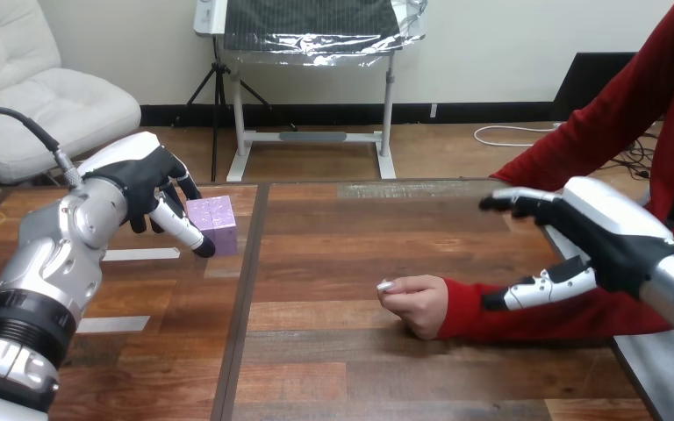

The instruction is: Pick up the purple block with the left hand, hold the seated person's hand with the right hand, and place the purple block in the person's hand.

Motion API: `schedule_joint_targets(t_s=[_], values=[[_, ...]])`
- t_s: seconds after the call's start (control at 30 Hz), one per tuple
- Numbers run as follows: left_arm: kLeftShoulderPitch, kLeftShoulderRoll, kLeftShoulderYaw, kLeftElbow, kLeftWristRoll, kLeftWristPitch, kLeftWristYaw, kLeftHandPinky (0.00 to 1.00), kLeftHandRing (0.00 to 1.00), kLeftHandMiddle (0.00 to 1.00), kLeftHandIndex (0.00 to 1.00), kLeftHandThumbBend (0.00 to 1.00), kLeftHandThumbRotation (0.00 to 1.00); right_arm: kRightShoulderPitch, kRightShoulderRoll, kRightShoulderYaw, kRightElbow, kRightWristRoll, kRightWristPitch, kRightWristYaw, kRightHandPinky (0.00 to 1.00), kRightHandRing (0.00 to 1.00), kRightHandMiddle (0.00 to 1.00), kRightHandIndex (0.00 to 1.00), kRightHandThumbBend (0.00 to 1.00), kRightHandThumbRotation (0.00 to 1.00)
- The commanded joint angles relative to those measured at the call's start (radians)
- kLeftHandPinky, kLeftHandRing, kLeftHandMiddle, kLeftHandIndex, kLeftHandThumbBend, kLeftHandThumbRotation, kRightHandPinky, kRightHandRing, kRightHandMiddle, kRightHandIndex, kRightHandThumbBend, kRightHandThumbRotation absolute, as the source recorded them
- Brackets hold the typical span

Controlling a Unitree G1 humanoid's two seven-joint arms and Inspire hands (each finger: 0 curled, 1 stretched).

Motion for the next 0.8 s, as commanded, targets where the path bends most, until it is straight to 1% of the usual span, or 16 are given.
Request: schedule_joint_targets(t_s=[0.0, 0.2, 0.3, 0.5, 0.77], values=[[-0.021, 0.031, 0.021, -0.056, 0.001, 0.003, -0.003, 0.32, 0.38, 0.45, 0.48, 0.73, 0.0, -0.103, -0.023, 0.014, 0.029, 0.01, 0.033, 0.027, 0.73, 0.82, 0.85, 0.84, 1.0, 0.39], [-0.021, 0.03, 0.023, -0.056, 0.0, 0.004, -0.005, 0.32, 0.38, 0.45, 0.48, 0.73, 0.0, -0.126, -0.023, 0.029, 0.054, 0.013, 0.055, 0.054, 0.71, 0.82, 0.85, 0.84, 1.0, 0.37], [-0.022, 0.032, 0.023, -0.05, -0.001, -0.006, -0.005, 0.32, 0.38, 0.45, 0.48, 0.73, 0.0, -0.14, -0.022, 0.037, 0.073, 0.014, 0.063, 0.071, 0.71, 0.83, 0.85, 0.84, 1.0, 0.35], [-0.025, 0.031, 0.022, -0.047, 0.0, -0.003, -0.007, 0.32, 0.38, 0.45, 0.47, 0.73, 0.0, -0.16, -0.02, 0.056, 0.102, -0.001, 0.077, 0.074, 0.72, 0.84, 0.85, 0.84, 1.0, 0.33], [-0.025, 0.032, 0.021, -0.047, 0.001, -0.002, -0.01, 0.34, 0.41, 0.47, 0.48, 0.73, 0.0, -0.19, -0.019, 0.096, 0.145, -0.03, 0.092, 0.083, 0.72, 0.84, 0.86, 0.85, 1.0, 0.3]])
